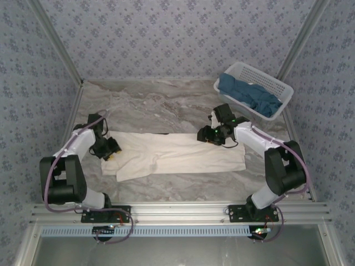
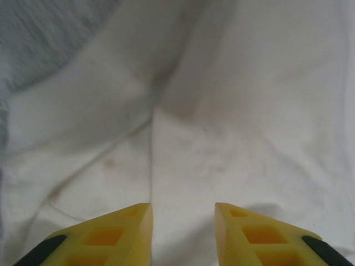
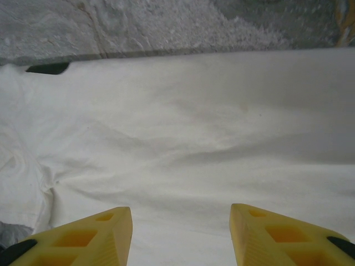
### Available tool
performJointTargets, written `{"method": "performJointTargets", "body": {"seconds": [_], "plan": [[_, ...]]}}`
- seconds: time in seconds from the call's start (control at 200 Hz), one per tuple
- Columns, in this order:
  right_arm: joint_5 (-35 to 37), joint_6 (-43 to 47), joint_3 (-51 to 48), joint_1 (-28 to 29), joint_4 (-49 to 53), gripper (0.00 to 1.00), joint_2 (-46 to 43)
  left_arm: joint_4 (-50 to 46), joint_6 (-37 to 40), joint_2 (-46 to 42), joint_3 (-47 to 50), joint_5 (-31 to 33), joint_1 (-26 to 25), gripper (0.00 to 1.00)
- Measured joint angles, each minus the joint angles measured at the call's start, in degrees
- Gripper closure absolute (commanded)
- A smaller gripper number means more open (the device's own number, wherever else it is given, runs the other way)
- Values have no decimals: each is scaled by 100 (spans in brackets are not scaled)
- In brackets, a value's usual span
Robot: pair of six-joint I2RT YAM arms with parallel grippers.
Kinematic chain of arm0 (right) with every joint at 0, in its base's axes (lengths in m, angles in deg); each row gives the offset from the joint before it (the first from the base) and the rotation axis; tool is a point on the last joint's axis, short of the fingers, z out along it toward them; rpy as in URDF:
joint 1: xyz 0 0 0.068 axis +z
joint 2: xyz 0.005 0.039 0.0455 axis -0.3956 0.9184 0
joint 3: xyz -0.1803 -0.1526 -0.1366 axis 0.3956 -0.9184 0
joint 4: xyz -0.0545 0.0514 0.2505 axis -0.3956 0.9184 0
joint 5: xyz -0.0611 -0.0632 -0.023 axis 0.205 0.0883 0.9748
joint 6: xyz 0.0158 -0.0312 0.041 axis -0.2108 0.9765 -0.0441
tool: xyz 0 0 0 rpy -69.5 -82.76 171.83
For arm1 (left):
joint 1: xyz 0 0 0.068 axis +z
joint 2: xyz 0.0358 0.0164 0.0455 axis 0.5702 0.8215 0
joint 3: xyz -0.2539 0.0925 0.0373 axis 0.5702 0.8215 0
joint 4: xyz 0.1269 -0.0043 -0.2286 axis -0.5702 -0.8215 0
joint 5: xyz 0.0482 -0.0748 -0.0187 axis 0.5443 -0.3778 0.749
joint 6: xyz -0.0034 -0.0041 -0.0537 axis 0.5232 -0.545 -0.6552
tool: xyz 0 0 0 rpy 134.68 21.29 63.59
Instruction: Fold and stack the t-shirts
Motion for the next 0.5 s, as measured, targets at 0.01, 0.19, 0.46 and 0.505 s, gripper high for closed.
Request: {"method": "performJointTargets", "body": {"seconds": [0.01,0.19,0.46,0.505], "plan": [[-2,-13,-11,0,0,48,22,24,11,17,0,-11,33,69],[-61,-140,-79,0,-50,48,284,221,162,461,0,-20,184,70],[-120,-227,-79,-2,-129,48,343,380,199,553,157,-42,184,73],[-127,-229,-79,-2,-127,48,367,404,197,555,199,-70,177,74]]}}
